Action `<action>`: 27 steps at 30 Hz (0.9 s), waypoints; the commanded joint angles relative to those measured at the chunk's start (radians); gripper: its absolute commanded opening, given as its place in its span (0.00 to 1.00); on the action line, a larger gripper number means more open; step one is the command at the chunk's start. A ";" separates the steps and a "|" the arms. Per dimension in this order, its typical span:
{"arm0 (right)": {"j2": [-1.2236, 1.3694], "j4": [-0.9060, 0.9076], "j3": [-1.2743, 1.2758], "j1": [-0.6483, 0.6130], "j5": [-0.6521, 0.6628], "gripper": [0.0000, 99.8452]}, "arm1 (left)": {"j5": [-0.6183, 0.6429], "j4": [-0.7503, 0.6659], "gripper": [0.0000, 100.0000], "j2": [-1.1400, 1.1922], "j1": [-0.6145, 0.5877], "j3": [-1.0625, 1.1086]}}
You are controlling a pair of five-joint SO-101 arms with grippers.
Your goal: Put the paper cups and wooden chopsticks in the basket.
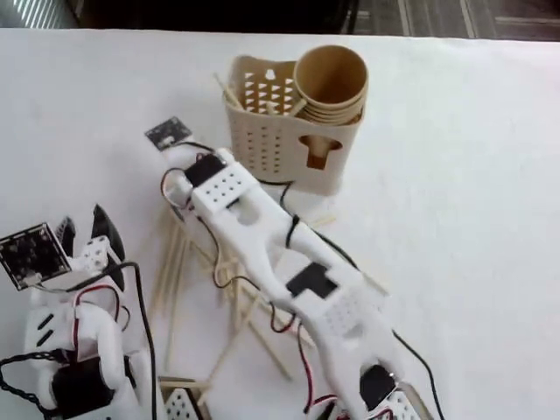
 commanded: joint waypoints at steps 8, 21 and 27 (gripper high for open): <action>0.153 0.107 -0.224 0.044 -0.018 0.14 | 0.002 0.002 0.16 -0.005 -0.007 -0.009; 0.266 0.197 -0.341 0.067 -0.012 0.09 | 0.002 0.002 0.16 -0.005 -0.007 -0.011; 0.268 0.236 -0.411 0.071 -0.009 0.01 | 0.002 0.002 0.16 -0.005 -0.007 -0.011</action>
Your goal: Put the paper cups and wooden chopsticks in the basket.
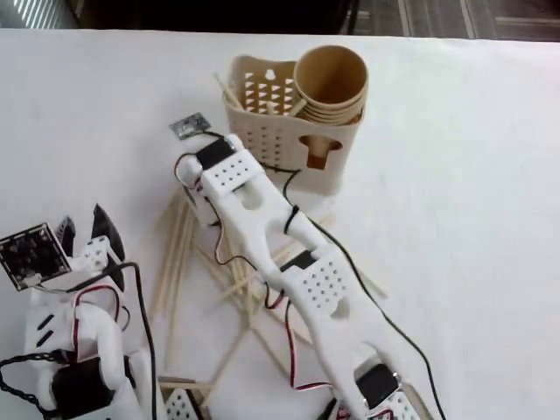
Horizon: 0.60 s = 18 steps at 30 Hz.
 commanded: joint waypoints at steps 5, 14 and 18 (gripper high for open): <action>-0.005 0.179 -0.224 0.007 0.003 0.02 | 0.002 0.000 0.16 -0.002 -0.007 -0.009; -0.134 0.193 -0.284 0.048 0.003 0.02 | 0.002 -0.005 0.16 -0.002 -0.007 -0.006; -0.280 0.191 -0.201 0.045 0.003 0.02 | 0.002 -0.005 0.16 -0.002 -0.007 -0.006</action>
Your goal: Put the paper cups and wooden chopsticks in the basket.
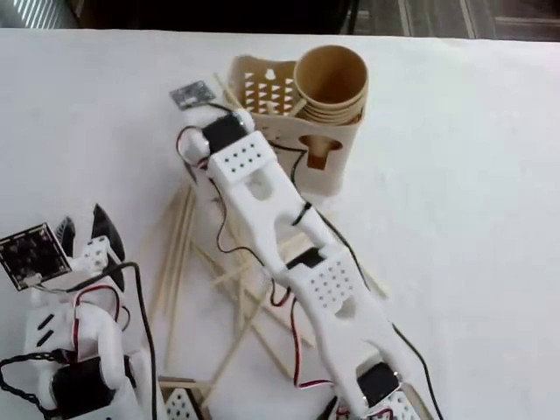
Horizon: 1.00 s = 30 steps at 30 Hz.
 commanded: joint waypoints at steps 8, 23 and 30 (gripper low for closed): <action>-0.450 0.004 0.152 -0.053 -0.003 0.02 | 0.002 -0.008 0.16 -0.002 -0.005 0.003; -0.711 -0.073 0.147 -0.047 0.002 0.02 | 0.002 -0.008 0.16 -0.002 -0.005 0.003; -0.737 -0.259 0.147 0.044 0.003 0.02 | 0.002 -0.008 0.16 -0.002 -0.005 0.005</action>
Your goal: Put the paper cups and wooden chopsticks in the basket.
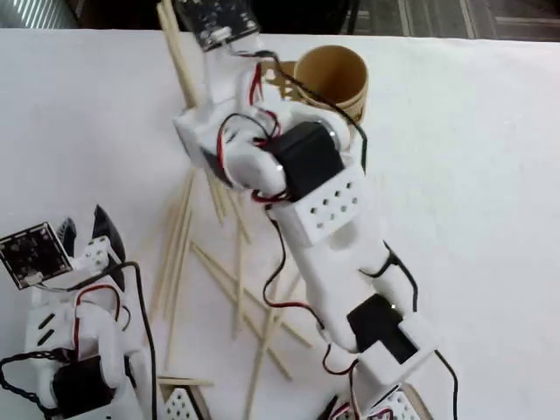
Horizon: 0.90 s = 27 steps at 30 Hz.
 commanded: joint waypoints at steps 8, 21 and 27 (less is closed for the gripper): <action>-0.007 -0.332 -0.012 0.154 0.003 0.02 | 0.002 -0.008 0.16 -0.004 -0.005 -0.005; 0.018 -0.558 0.005 0.225 -0.005 0.02 | 0.000 -0.008 0.16 -0.004 -0.005 -0.005; 0.088 -0.671 0.089 0.278 0.002 0.02 | 0.000 -0.008 0.16 -0.004 -0.005 -0.005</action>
